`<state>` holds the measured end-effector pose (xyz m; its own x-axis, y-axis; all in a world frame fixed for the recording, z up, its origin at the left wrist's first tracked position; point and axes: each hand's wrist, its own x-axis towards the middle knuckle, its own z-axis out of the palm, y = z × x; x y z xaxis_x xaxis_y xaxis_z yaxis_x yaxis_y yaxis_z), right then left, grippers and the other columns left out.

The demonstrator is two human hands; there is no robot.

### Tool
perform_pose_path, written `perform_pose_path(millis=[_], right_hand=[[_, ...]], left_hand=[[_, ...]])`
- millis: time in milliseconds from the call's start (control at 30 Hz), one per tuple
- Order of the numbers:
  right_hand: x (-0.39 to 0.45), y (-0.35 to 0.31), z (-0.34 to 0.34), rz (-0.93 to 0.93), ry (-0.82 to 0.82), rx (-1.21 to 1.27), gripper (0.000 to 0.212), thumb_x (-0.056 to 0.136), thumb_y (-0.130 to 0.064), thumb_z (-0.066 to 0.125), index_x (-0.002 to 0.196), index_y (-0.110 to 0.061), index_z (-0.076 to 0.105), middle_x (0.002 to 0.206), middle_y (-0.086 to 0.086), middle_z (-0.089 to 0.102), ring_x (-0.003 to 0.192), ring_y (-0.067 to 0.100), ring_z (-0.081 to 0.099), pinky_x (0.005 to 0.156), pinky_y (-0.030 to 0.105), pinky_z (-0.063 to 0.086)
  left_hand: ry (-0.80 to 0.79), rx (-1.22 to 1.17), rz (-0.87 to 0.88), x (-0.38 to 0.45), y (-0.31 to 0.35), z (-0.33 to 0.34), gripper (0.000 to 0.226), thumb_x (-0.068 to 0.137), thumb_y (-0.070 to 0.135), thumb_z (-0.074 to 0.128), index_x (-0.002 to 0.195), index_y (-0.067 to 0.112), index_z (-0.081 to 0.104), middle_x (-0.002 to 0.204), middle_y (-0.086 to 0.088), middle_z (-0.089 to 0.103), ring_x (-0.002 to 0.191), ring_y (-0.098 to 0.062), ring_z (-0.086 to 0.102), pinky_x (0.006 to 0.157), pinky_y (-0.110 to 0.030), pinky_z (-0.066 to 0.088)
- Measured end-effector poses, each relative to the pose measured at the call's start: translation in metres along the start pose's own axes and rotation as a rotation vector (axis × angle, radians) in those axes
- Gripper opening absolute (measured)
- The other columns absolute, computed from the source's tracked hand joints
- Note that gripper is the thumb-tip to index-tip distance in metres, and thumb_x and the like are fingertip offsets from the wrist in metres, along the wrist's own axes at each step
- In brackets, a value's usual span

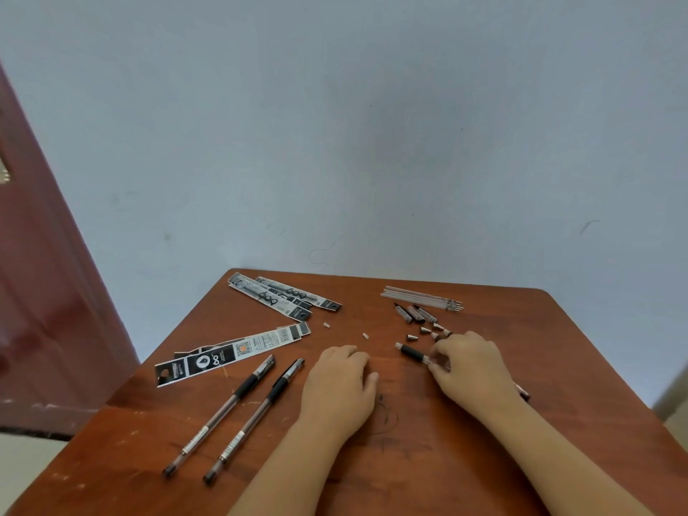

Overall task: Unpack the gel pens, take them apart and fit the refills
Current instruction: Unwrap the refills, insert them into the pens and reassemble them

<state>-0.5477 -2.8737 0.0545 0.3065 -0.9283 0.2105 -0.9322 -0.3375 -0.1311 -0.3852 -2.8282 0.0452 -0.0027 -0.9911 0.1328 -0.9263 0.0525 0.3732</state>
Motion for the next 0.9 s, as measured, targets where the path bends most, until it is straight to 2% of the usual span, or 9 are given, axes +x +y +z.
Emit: perform_pose_path(millis=[133, 267, 400, 533, 667, 767, 900], right_hand=[[-0.001, -0.008, -0.004, -0.006, 0.061, -0.037, 0.031, 0.089, -0.035, 0.043, 0.116, -0.025, 0.055, 0.120, -0.007, 0.056, 0.113, 0.014, 0.043, 0.089, 0.028, 0.034], [0.012, -0.032, -0.003, -0.078, 0.088, -0.022, 0.029, 0.090, -0.032, 0.042, 0.111, -0.020, 0.059, 0.117, -0.003, 0.058, 0.112, 0.017, 0.044, 0.089, 0.030, 0.033], [0.049, -0.068, 0.006, -0.116, 0.014, 0.065, 0.028, 0.089, -0.030, 0.043, 0.107, -0.018, 0.061, 0.114, 0.000, 0.061, 0.109, 0.018, 0.049, 0.095, 0.035, 0.038], [0.093, -0.103, 0.017, -0.076, -0.030, 0.154, 0.029, 0.088, -0.032, 0.046, 0.106, -0.015, 0.062, 0.113, 0.004, 0.063, 0.107, 0.022, 0.053, 0.095, 0.042, 0.043], [0.120, -0.134, 0.028, -0.076, -0.072, 0.225, 0.030, 0.086, -0.034, 0.051, 0.105, -0.014, 0.062, 0.112, 0.004, 0.064, 0.104, 0.021, 0.055, 0.090, 0.039, 0.046], [0.133, -0.151, 0.035, -0.079, -0.151, 0.187, 0.032, 0.082, -0.033, 0.056, 0.107, -0.014, 0.059, 0.112, 0.005, 0.062, 0.103, 0.022, 0.055, 0.088, 0.037, 0.047], [0.141, -0.162, 0.040, -0.046, -0.197, 0.141, 0.037, 0.079, -0.024, 0.061, 0.114, -0.015, 0.056, 0.119, 0.005, 0.058, 0.110, 0.023, 0.051, 0.092, 0.037, 0.042]], left_hand=[[0.047, 0.025, 0.008, -0.006, -0.007, -0.022, 0.043, 0.094, 0.034, 0.038, 0.135, 0.020, 0.037, 0.146, 0.001, 0.031, 0.135, -0.015, 0.023, 0.110, -0.028, 0.021], [0.097, 0.062, -0.044, -0.012, -0.041, -0.050, 0.045, 0.094, 0.037, 0.037, 0.135, 0.020, 0.035, 0.145, 0.001, 0.033, 0.133, -0.016, 0.024, 0.109, -0.030, 0.023], [0.083, 0.115, -0.143, -0.016, -0.087, -0.065, 0.047, 0.094, 0.040, 0.035, 0.137, 0.021, 0.032, 0.147, -0.001, 0.031, 0.135, -0.018, 0.024, 0.111, -0.032, 0.020], [0.016, 0.112, -0.228, -0.016, -0.120, -0.068, 0.048, 0.096, 0.042, 0.027, 0.140, 0.024, 0.025, 0.151, -0.001, 0.021, 0.140, -0.019, 0.015, 0.114, -0.034, 0.015], [-0.034, 0.143, -0.251, -0.012, -0.141, -0.061, 0.048, 0.096, 0.044, 0.024, 0.141, 0.028, 0.021, 0.152, 0.001, 0.018, 0.141, -0.020, 0.010, 0.115, -0.038, 0.015], [-0.054, 0.193, -0.232, -0.011, -0.148, -0.056, 0.047, 0.096, 0.042, 0.024, 0.141, 0.029, 0.020, 0.152, 0.001, 0.017, 0.141, -0.021, 0.010, 0.115, -0.039, 0.015], [-0.029, 0.222, -0.213, -0.012, -0.150, -0.055, 0.046, 0.096, 0.041, 0.024, 0.141, 0.030, 0.019, 0.152, 0.001, 0.018, 0.141, -0.020, 0.010, 0.114, -0.039, 0.013]])
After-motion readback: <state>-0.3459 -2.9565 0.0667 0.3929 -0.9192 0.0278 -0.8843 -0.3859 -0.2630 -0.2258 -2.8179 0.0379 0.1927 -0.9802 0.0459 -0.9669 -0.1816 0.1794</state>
